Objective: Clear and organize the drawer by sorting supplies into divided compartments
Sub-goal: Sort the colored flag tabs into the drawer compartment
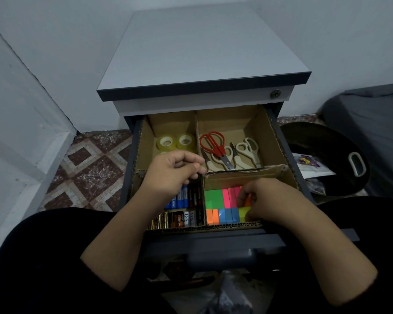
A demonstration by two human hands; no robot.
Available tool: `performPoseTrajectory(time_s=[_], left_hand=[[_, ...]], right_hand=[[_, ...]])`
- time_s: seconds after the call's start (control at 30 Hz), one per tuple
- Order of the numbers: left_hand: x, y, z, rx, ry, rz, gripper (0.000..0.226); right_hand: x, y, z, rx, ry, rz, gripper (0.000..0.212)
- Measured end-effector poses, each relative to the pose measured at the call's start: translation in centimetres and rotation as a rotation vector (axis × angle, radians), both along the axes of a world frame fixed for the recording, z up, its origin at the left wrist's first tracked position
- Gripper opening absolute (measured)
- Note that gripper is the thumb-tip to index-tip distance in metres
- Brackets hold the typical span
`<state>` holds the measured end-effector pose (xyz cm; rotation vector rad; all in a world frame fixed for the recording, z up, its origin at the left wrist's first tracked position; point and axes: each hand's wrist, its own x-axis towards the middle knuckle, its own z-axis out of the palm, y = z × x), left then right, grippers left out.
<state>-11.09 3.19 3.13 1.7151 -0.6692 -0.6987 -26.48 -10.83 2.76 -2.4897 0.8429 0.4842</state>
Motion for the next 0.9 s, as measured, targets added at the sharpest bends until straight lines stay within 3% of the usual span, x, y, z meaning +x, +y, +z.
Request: performPoseTrajectory(time_s=[0.9], left_hand=[[-0.09, -0.06, 0.04, 0.001, 0.009, 0.005, 0.018]], right_hand=[[0.09, -0.08, -0.20, -0.055, -0.006, 0.014, 0.021]])
